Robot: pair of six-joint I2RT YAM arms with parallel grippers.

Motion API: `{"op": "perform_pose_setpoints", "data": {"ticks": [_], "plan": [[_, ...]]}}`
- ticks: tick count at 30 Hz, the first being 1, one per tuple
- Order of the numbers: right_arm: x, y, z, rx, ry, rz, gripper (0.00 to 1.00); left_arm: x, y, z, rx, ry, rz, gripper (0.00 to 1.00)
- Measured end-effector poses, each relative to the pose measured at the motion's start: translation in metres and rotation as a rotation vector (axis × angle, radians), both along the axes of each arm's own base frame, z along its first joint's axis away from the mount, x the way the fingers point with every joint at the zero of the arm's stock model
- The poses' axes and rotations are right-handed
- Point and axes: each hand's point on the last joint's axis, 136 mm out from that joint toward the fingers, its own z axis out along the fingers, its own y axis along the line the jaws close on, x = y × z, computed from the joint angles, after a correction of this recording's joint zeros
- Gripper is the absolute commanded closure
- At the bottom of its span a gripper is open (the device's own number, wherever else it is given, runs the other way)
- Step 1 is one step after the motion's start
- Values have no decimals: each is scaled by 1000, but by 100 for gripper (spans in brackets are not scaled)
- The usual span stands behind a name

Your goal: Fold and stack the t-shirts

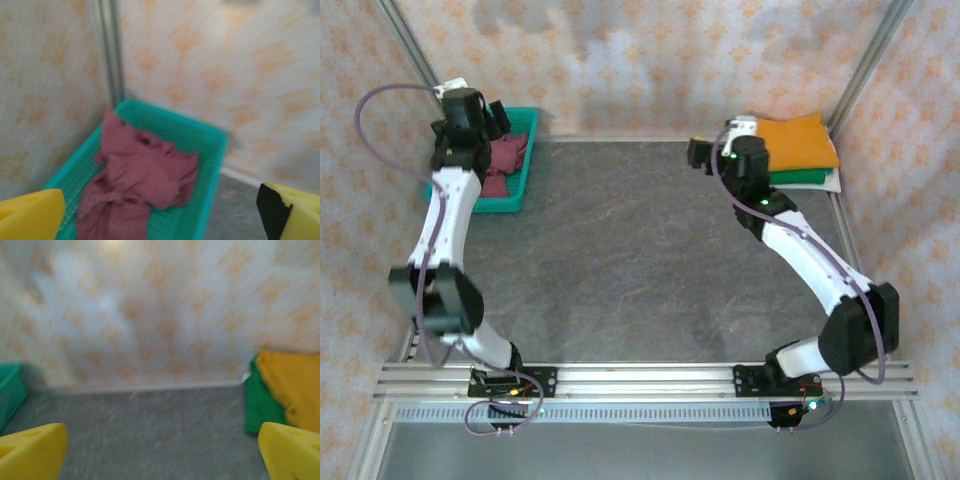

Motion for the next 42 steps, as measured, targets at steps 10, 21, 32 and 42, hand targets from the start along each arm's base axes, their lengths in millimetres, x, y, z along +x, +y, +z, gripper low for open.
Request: {"op": "perform_pose_setpoints", "data": {"ticks": [10,21,32,42], "plan": [[-28,12,-59,-39,166,40,1,89,71,-153,-90,395,97,0],[-55,-2,-78,-48,196,33,0,88,67,-264,-210,582,81,19],[-53,9,-69,10,165,72,0,101,92,-266,-280,471,115,88],[-55,8,-57,25,139,76,1,95,92,-233,-287,421,111,100]]}}
